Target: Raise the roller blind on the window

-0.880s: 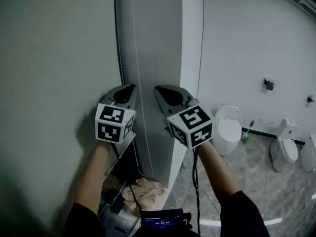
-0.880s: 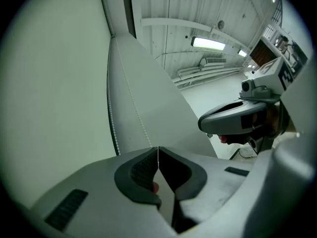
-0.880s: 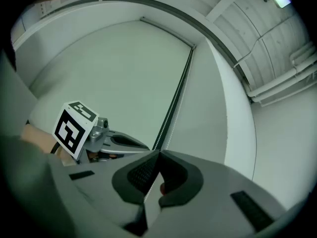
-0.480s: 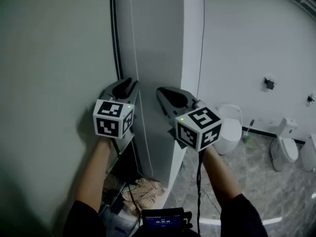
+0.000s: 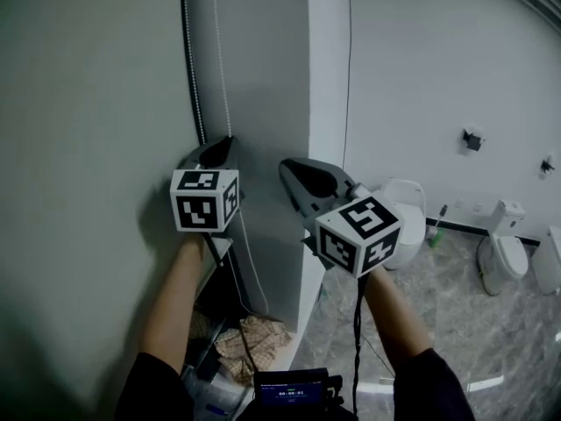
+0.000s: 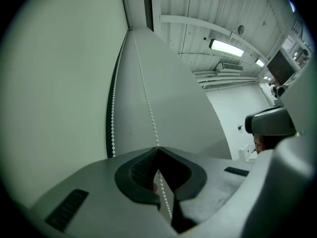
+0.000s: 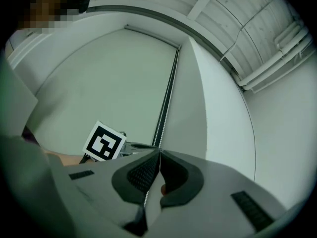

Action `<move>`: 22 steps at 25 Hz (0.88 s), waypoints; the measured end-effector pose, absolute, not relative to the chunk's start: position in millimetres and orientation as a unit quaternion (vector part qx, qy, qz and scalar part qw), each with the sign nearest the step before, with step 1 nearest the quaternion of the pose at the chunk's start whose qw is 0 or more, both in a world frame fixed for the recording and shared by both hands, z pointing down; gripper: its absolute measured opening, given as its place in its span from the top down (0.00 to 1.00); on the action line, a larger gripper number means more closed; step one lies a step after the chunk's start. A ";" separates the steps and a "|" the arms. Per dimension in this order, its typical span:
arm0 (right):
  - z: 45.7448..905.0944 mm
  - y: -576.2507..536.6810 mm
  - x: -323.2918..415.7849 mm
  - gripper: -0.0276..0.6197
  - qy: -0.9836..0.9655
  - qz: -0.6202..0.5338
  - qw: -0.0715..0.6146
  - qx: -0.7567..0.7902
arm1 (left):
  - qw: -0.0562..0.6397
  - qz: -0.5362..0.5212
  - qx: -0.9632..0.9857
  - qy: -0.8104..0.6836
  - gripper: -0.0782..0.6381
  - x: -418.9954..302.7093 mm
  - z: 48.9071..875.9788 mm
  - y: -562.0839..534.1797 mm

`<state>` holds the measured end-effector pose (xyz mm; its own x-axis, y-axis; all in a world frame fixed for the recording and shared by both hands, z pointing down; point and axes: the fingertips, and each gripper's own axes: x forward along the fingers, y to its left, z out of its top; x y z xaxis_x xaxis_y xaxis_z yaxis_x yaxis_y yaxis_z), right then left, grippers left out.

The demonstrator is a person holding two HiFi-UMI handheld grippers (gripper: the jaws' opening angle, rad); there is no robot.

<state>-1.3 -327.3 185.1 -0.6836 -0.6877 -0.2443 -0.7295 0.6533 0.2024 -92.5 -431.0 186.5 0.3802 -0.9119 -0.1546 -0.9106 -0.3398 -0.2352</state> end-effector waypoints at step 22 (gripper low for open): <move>84.0 -304.7 -101.2 0.82 0.971 0.016 0.195 -0.140 | 0.179 0.042 -0.846 0.500 0.88 -104.8 186.2 -312.3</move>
